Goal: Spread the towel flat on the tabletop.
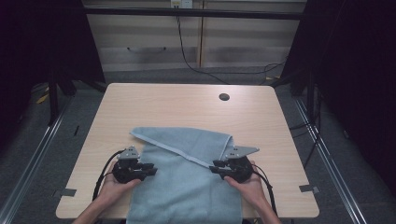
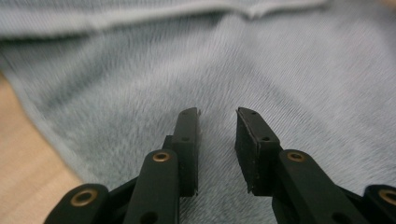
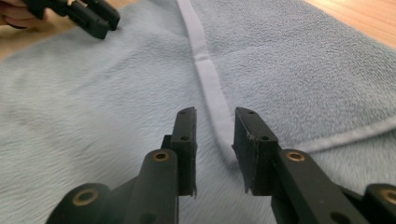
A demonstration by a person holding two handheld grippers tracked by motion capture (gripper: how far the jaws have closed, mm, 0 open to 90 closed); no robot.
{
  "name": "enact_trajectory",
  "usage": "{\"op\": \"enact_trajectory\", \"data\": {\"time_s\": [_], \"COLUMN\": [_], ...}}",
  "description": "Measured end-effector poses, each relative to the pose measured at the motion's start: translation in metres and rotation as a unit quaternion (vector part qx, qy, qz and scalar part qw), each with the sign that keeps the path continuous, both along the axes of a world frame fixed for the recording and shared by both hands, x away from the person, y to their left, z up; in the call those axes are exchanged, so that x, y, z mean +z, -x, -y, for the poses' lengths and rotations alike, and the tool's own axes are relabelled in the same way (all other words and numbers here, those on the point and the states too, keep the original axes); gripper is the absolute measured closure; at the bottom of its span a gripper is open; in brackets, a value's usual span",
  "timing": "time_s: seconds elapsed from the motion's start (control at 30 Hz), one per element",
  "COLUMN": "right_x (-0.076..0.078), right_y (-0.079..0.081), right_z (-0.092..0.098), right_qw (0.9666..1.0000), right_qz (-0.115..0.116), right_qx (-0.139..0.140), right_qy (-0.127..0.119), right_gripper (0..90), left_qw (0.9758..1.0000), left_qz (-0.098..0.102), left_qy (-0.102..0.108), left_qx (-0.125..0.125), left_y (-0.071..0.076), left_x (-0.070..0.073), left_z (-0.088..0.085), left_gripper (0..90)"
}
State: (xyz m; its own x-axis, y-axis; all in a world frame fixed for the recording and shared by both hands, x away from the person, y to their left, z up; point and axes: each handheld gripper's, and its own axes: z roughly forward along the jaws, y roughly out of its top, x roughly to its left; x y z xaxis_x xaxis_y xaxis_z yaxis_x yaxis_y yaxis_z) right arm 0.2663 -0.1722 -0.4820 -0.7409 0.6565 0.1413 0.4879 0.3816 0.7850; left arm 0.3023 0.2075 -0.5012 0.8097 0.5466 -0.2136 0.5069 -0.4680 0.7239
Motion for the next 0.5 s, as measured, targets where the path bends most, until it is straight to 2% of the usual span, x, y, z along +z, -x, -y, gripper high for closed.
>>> {"op": "enact_trajectory", "data": {"time_s": [0.03,0.13,0.17,0.3,0.43,0.5], "right_x": [-0.003,-0.009,-0.015,-0.02,-0.02,-0.021], "right_y": [-0.004,-0.008,-0.007,-0.004,-0.004,-0.008], "right_z": [-0.002,-0.005,-0.006,-0.006,-0.008,-0.007], "right_qw": [1.0,0.9999,0.9997,0.9995,0.999,0.9992], "right_qz": [0.001,-0.005,-0.006,-0.013,0.004,0.007], "right_qx": [0.0,0.006,0.006,0.014,0.012,0.007], "right_qy": [0.006,0.007,0.025,0.025,0.043,0.038], "right_gripper": [67.4,65.7,63.9,62.1,62.3,60.8], "left_qw": [1.0,1.0,0.9999,0.9999,0.9998,0.9998], "left_qz": [0.006,0.002,0.002,0.002,0.001,-0.001], "left_qy": [0.0,0.008,0.011,0.013,0.017,0.019], "left_qx": [-0.004,-0.003,-0.003,-0.004,-0.006,-0.005], "left_y": [0.001,0.003,0.003,0.003,0.003,0.003], "left_x": [-0.002,-0.003,-0.004,-0.005,-0.005,-0.005], "left_z": [0.0,-0.004,-0.005,-0.006,-0.006,-0.007], "left_gripper": [69.8,69.8,69.7,69.6,69.5,69.5]}}
